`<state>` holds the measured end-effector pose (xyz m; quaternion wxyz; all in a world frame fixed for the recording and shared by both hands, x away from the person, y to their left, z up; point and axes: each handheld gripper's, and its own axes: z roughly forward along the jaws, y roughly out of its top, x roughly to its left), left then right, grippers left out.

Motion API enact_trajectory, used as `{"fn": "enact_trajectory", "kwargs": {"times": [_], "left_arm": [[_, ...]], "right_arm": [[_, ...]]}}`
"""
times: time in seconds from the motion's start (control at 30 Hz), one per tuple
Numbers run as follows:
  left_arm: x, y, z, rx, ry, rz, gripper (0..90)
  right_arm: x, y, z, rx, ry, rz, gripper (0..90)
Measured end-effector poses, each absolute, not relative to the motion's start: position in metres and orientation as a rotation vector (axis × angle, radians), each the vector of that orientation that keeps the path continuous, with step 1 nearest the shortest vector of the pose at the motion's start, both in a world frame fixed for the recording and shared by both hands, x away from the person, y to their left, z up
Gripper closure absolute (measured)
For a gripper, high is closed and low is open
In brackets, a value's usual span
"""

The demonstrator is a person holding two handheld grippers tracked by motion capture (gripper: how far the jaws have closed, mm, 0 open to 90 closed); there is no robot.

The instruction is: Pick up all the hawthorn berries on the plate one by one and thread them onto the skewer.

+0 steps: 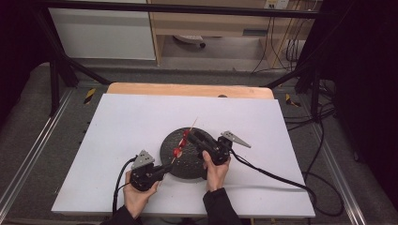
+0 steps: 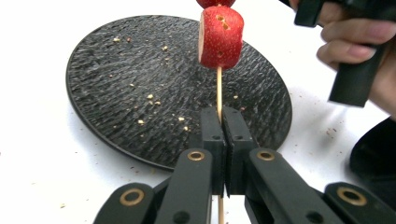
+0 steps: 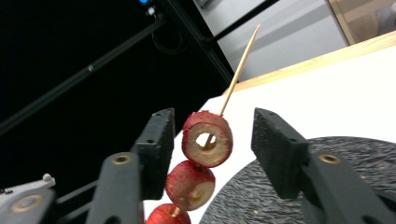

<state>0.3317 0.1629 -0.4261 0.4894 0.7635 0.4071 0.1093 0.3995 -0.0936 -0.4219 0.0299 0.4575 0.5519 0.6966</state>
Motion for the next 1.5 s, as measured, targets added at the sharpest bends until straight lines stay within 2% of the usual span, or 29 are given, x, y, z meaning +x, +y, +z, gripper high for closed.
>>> {"fn": "enact_trajectory", "kwargs": {"times": [0.17, 0.33, 0.6, 0.9, 1.5], "left_arm": [[0.332, 0.167, -0.426, 1.866, 0.982, 0.282, 88.4], [0.332, 0.17, -0.425, 1.879, 0.979, 0.291, 88.3], [0.331, 0.177, -0.424, 1.897, 0.982, 0.296, 88.3], [0.332, 0.184, -0.422, 1.911, 0.995, 0.281, 88.3], [0.338, 0.181, -0.422, 1.979, 1.002, 0.261, 88.3]], "right_arm": [[0.403, -0.102, -0.412, 1.373, 1.826, 2.02, 29.4], [0.405, -0.112, -0.405, 1.32, 1.998, 1.863, 16.2], [0.404, -0.13, -0.401, 1.199, 2.199, 1.602, 5.0], [0.4, -0.155, -0.41, 1.143, 2.331, 1.387, 0.5], [0.381, -0.216, -0.441, 1.143, 2.396, 1.251, 0.9]]}}
